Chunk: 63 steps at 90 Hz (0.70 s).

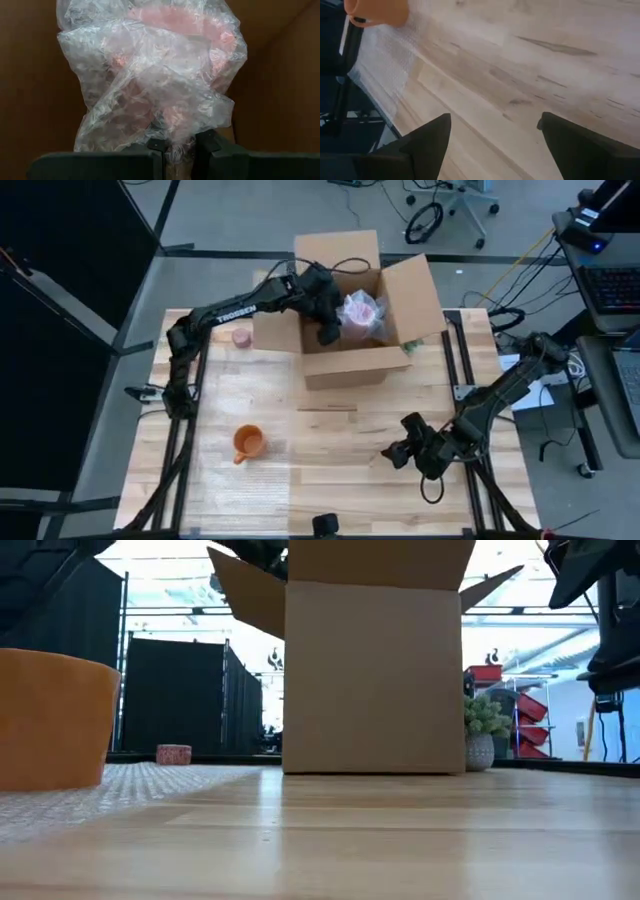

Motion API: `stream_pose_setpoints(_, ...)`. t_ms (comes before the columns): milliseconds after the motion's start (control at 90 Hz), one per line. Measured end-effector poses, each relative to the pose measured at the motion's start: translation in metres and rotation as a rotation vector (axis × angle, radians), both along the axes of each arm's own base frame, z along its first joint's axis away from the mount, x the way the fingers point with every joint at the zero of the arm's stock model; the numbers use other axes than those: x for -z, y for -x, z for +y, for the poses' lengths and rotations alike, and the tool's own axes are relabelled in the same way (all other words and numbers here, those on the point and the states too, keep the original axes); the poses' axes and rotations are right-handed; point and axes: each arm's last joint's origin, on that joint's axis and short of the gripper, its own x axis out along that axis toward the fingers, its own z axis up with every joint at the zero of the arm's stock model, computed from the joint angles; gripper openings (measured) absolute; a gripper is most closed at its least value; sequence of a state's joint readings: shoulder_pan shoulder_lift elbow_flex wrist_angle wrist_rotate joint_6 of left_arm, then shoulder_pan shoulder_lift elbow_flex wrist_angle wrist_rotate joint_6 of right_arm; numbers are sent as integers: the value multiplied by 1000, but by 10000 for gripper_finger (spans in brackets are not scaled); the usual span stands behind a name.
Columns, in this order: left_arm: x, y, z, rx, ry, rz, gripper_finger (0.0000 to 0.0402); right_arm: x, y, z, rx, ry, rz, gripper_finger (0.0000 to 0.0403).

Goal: Wrap mug
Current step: Put the pink cup into the box

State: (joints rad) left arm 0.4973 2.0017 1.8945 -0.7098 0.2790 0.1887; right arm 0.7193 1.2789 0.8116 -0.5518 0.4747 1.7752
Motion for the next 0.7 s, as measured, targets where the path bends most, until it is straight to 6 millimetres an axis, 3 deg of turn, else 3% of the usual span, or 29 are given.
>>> stream_pose_setpoints(233, 24, -10, 4, 6, 43, -10, 23, 0, 0, 0, 2, -2, -2, 295)
stream_pose_setpoints(544, 64, -6, -3, 19, 79, 47, 23, 0, 0, 0, 3, -1, -2, 295)
stream_pose_setpoints(700, 70, -5, -8, 27, 89, 69, 23, 0, 0, 0, 3, -2, -2, 295)
